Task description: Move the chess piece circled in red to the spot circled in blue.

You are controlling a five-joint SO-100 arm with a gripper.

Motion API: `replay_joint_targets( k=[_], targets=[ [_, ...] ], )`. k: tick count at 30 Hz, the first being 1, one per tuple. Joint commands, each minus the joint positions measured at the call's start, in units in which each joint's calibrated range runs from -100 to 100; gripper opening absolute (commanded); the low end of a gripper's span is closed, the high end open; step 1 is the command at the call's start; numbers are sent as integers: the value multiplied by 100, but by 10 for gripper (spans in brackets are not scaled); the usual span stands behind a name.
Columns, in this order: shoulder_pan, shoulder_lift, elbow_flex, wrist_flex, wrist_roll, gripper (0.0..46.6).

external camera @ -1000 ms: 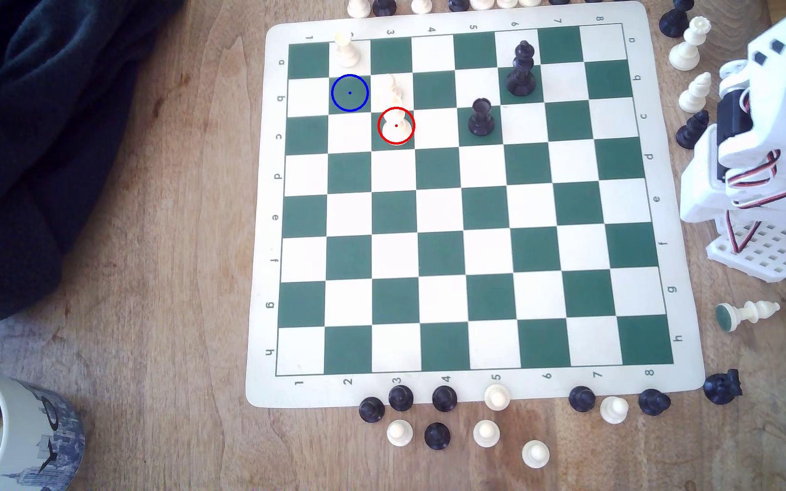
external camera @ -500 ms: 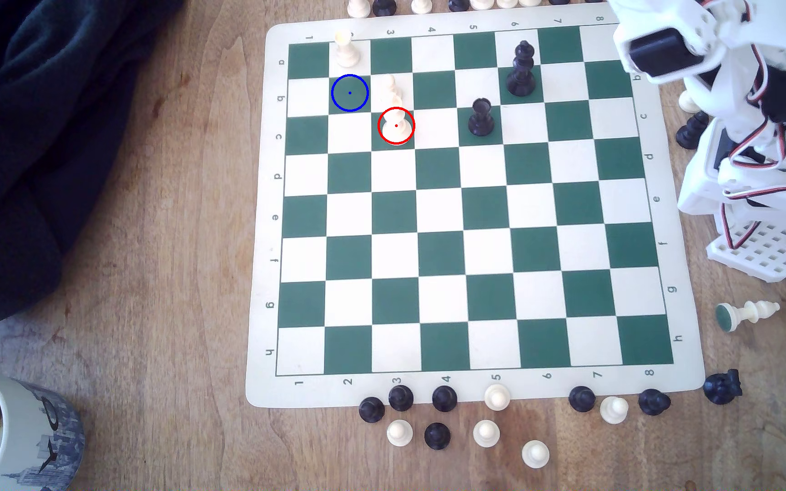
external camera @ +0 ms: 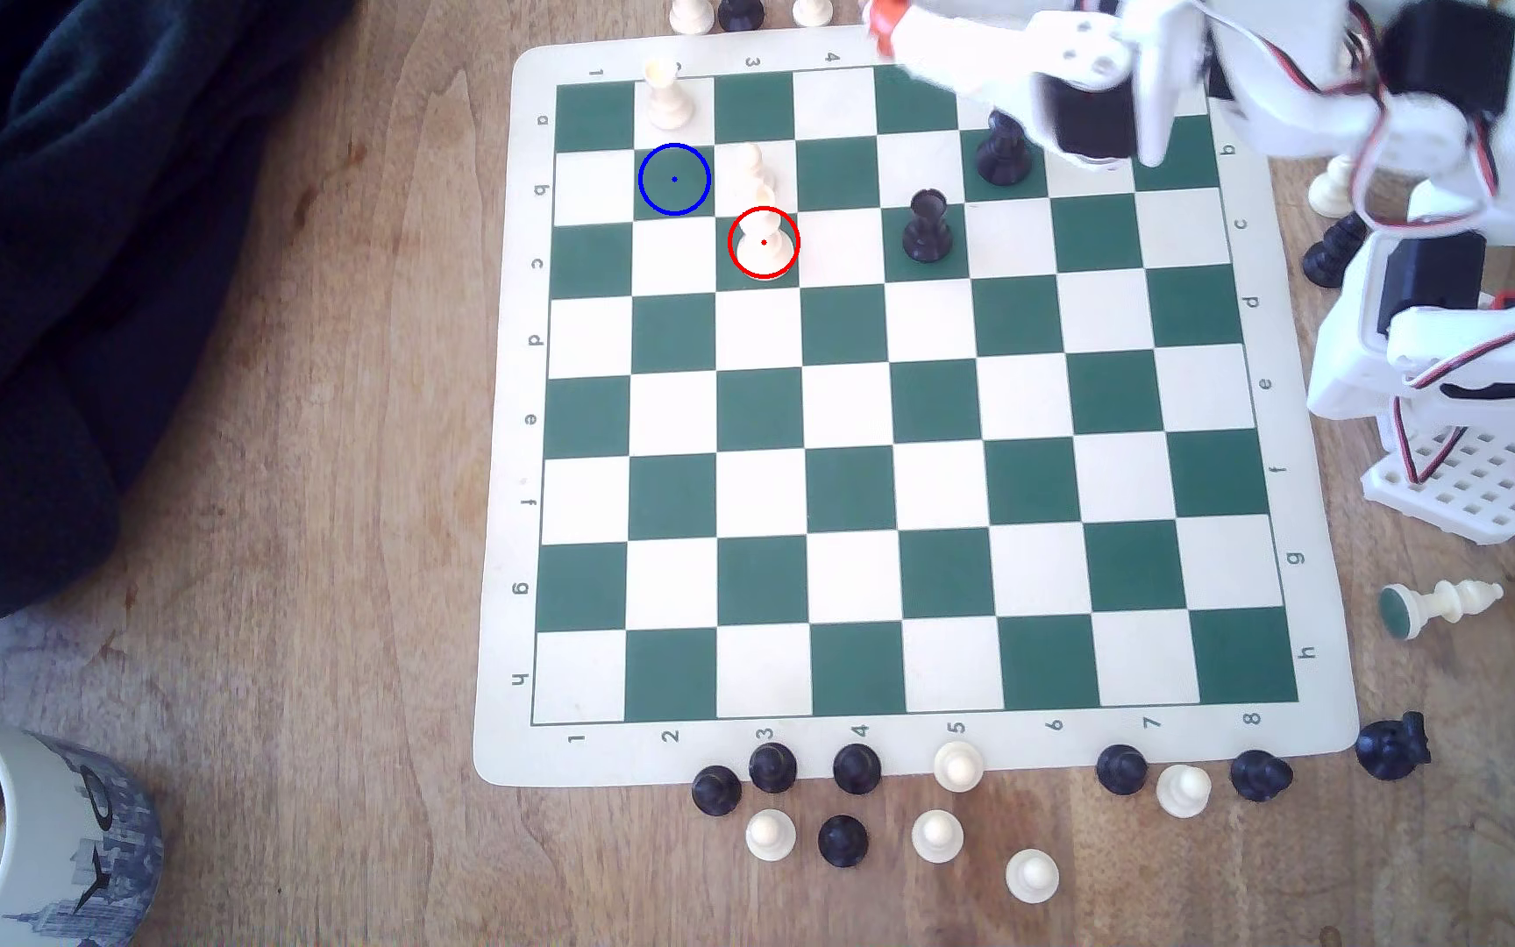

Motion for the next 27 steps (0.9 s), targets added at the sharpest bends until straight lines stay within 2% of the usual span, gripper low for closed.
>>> replay_joint_targets(
  k=[1, 3, 4, 6, 10, 27],
  targets=[
    [12, 1081, -1747, 929, -249, 14],
    [20, 1573, -2291, 1265, -332, 29],
    [28, 1998, -2799, 1535, -508, 73],
    [43, 2202, -3026, 1617, -694, 115],
    [43, 3076, -3796, 2428, -713, 119],
    [75, 5495, -4948, 2510, -664, 164]
  ],
)
